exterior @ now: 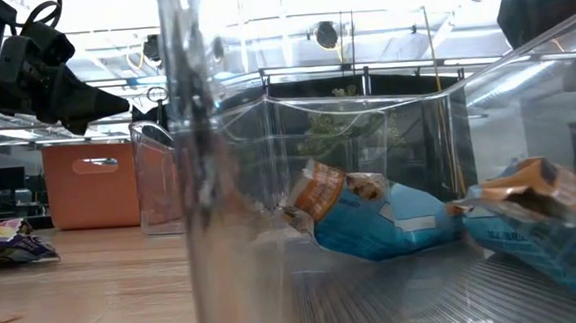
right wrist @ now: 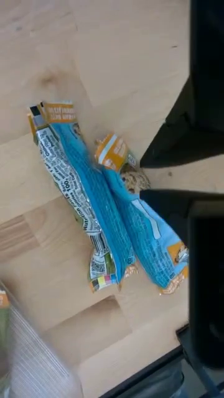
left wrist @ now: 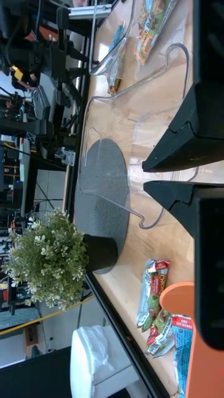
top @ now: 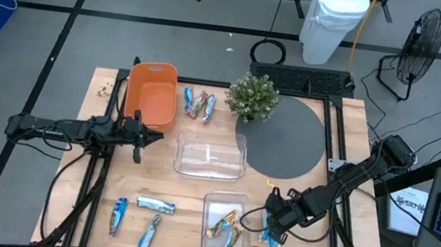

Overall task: Pick and place Granola Bars by type
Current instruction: Put the yellow granola bar into the bottom transparent bin

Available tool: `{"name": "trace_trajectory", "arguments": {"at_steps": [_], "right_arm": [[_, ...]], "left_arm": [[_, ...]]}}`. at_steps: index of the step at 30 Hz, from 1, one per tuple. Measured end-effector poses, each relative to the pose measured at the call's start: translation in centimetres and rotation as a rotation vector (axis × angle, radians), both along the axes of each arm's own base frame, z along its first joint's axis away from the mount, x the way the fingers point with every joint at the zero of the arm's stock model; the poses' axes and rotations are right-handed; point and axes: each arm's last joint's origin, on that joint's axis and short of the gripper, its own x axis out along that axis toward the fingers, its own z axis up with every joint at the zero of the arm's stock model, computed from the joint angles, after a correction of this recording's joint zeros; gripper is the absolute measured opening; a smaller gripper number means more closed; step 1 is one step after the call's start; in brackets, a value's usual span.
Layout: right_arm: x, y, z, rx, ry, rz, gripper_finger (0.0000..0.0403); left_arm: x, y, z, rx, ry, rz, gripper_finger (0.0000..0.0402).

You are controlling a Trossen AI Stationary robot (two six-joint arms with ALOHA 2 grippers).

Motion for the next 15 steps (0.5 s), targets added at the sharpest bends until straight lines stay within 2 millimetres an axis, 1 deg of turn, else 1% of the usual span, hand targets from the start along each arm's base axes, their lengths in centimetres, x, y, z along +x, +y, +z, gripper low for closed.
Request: {"name": "trace_trajectory", "arguments": {"at_steps": [5, 8, 11, 15], "right_arm": [[0.1, -0.1, 0.0, -0.05, -0.038, -0.003, 0.0121], [0.2, -0.1, 0.0, -0.057, -0.049, -0.001, 0.0146], [0.2, -0.1, -0.2, -0.048, -0.061, -0.002, 0.016], [0.0, -0.2, -1.5, -0.01, -0.077, -0.001, 0.0166]], "left_arm": [[0.0, 0.0, 0.0, 0.0, 0.0, 0.0, 0.0037], [0.0, 0.0, 0.0, 0.0, 0.0, 0.0, 0.0037], [0.0, 0.0, 0.0, 0.0, 0.0, 0.0, 0.0037], [0.0, 0.0, 0.0, 0.0, 0.0, 0.0, 0.0037]]}}
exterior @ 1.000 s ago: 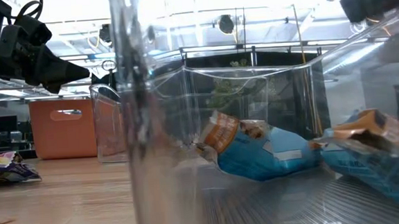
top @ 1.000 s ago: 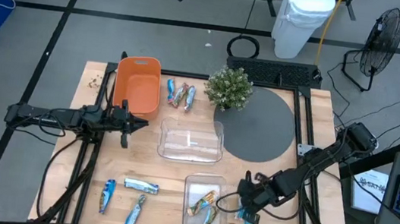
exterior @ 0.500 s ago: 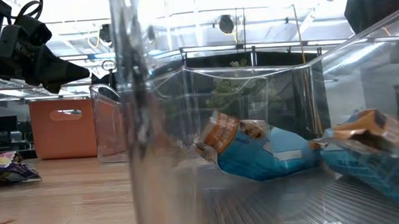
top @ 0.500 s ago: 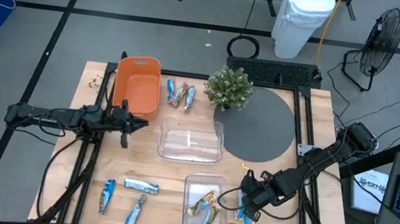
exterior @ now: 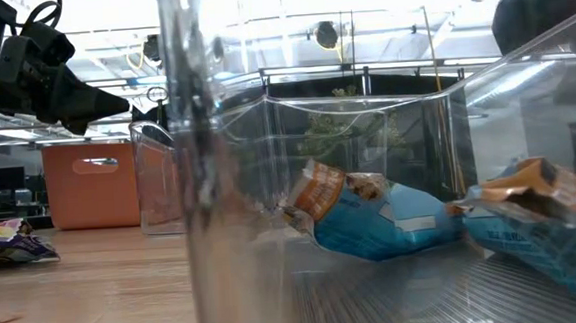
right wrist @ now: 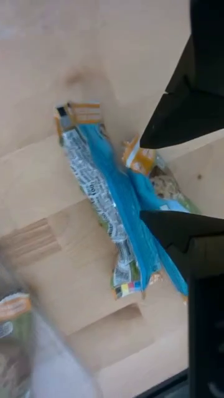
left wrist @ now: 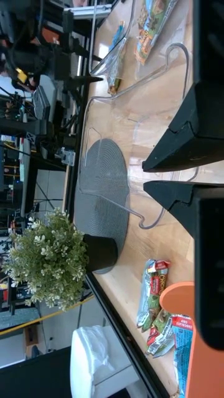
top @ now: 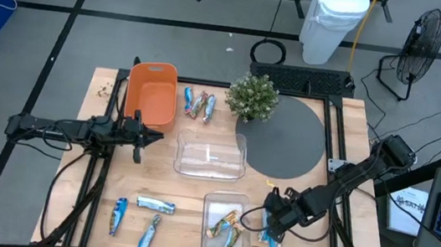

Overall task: Pick and place Granola Bars by type
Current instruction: Put the yellow granola bar into the bottom transparent bin

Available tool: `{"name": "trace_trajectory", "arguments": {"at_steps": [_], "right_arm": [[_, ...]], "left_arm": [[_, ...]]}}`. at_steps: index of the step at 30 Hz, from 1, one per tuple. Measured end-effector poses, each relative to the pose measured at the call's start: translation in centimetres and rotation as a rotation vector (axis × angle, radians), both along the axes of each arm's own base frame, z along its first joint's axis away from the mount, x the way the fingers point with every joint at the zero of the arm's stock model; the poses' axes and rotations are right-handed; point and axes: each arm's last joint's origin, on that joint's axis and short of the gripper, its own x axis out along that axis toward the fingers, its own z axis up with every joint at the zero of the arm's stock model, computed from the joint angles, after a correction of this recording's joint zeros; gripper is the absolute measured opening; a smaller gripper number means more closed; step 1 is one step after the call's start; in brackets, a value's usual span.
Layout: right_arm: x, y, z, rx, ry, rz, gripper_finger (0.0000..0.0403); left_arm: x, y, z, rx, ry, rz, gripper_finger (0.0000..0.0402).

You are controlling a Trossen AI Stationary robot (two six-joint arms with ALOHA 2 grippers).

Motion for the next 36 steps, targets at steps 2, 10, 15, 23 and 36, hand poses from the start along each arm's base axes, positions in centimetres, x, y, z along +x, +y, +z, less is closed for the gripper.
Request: {"name": "trace_trajectory", "arguments": {"at_steps": [2, 10, 15, 23, 36], "right_arm": [[-0.2, 0.0, -0.6, 0.034, 0.005, 0.0, 0.0165], [-0.6, -0.4, -1.5, 0.042, 0.023, -0.033, 0.0156], [-0.6, -0.4, -1.6, 0.044, 0.02, -0.039, 0.0157], [-0.3, -0.2, -1.5, 0.06, -0.01, -0.04, 0.0153], [-1.0, -0.6, -3.0, 0.072, -0.018, -0.044, 0.0149]], "left_arm": [[0.0, 0.0, 0.0, 0.0, 0.0, 0.0, 0.0037], [0.0, 0.0, 0.0, 0.0, 0.0, 0.0, 0.0037], [0.0, 0.0, 0.0, 0.0, 0.0, 0.0, 0.0037], [0.0, 0.0, 0.0, 0.0, 0.0, 0.0, 0.0037], [0.0, 0.0, 0.0, 0.0, 0.0, 0.0, 0.0037]]}}
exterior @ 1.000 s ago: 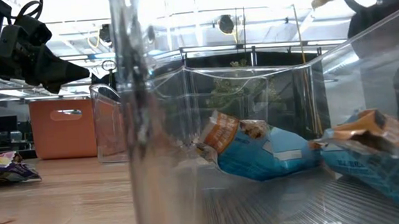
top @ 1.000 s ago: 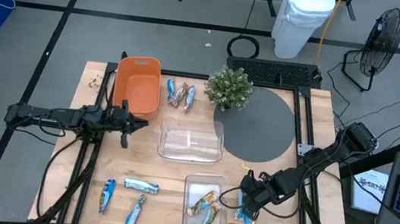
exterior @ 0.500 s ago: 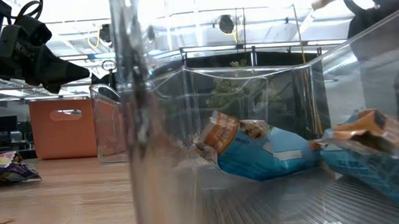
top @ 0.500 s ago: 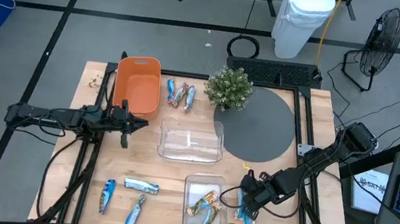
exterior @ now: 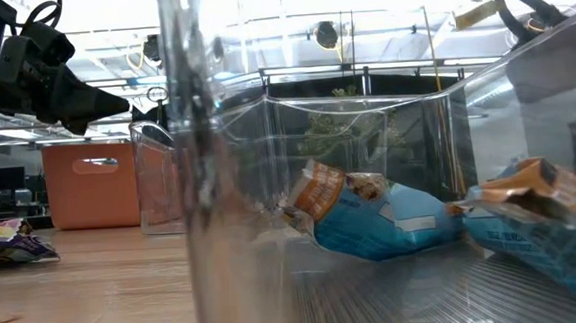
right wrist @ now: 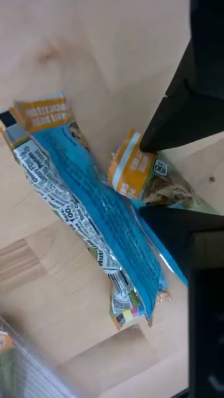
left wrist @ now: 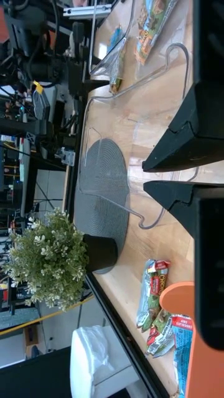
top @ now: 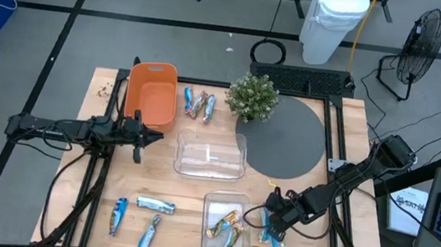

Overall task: Pick and place Granola Bars by type
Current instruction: Put the yellow granola bar into the bottom transparent bin

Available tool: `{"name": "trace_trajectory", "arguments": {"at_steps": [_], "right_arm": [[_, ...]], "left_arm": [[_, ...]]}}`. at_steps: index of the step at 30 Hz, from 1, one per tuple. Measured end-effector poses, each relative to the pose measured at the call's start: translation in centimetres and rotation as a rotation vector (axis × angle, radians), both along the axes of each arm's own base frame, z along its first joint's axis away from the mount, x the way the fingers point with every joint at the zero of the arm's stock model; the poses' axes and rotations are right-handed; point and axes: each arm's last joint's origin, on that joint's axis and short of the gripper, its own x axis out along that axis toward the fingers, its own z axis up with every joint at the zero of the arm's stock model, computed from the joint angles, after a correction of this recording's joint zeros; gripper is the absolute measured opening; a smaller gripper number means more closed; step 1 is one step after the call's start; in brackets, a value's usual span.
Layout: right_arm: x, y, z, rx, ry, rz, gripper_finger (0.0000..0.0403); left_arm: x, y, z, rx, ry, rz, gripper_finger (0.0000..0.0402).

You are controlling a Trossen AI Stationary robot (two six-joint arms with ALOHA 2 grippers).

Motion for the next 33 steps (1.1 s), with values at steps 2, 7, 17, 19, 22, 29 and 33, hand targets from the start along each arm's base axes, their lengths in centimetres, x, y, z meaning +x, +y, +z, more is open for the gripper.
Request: {"name": "trace_trajectory", "arguments": {"at_steps": [2, 7, 17, 19, 22, 29, 33], "right_arm": [[-0.1, 0.0, -0.2, 0.007, -0.005, -0.008, 0.0146], [-0.1, -0.1, -0.3, 0.006, -0.007, 0.001, 0.0127], [-0.1, -0.1, -0.3, -0.023, -0.028, 0.112, 0.0013], [-0.1, -0.1, -0.3, -0.036, -0.031, 0.112, 0.0012], [-0.2, -0.2, -0.2, -0.058, -0.045, 0.129, 0.0006], [-1.2, -0.3, 2.2, -0.131, -0.175, 0.138, 0.0002], [-2.0, -0.5, 4.2, -0.184, -0.308, 0.143, 0.0001]], "left_arm": [[0.0, 0.0, 0.0, 0.0, 0.0, 0.0, 0.0037], [0.0, 0.0, 0.0, 0.0, 0.0, 0.0, 0.0037], [0.0, 0.0, 0.0, 0.0, 0.0, 0.001, 0.0037], [0.0, 0.0, 0.0, 0.0, 0.0, 0.0, 0.0037], [0.0, 0.0, 0.0, 0.0, 0.0, 0.0, 0.0037], [0.0, 0.0, 0.0, 0.0, -0.001, 0.0, 0.0037], [0.0, 0.0, 0.0, 0.0, 0.0, 0.0, 0.0037]]}}
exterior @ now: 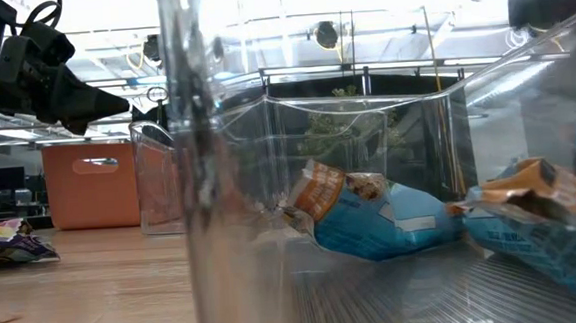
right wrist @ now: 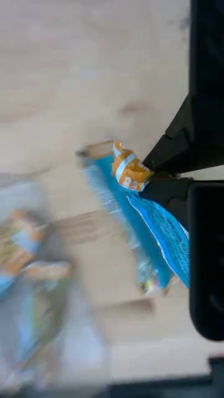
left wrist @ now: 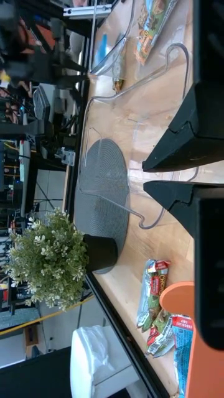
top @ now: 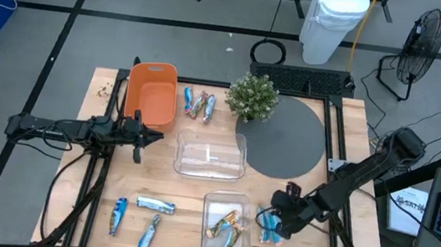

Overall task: Pick and place Granola Bars by type
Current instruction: Put the yellow granola bar into the bottom transparent bin

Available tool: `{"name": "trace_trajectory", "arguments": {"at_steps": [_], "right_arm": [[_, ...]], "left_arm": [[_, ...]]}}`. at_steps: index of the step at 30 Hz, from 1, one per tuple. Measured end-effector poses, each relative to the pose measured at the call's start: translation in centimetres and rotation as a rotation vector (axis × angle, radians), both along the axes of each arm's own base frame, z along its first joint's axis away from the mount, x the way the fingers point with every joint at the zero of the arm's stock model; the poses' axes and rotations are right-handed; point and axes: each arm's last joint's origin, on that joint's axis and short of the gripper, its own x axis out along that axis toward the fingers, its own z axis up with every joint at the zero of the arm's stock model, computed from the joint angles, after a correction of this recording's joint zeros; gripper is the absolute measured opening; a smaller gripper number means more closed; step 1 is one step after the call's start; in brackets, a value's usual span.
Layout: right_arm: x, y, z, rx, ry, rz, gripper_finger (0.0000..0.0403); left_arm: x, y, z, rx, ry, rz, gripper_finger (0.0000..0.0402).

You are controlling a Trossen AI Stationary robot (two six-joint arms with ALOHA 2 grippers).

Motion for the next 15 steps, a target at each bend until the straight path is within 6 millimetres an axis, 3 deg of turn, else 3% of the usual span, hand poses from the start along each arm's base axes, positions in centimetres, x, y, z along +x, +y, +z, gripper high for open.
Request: {"name": "trace_trajectory", "arguments": {"at_steps": [7, 15], "right_arm": [[-0.3, -0.2, 3.5, -0.054, -0.288, 0.055, 0.0001], [1.9, 1.7, 6.3, 0.0, -0.656, 0.227, 0.0001]], "left_arm": [[0.0, 0.0, 0.0, 0.0, 0.0, 0.0, 0.0037], [0.0, 0.0, 0.0, 0.0, 0.0, 0.0, 0.0037]]}}
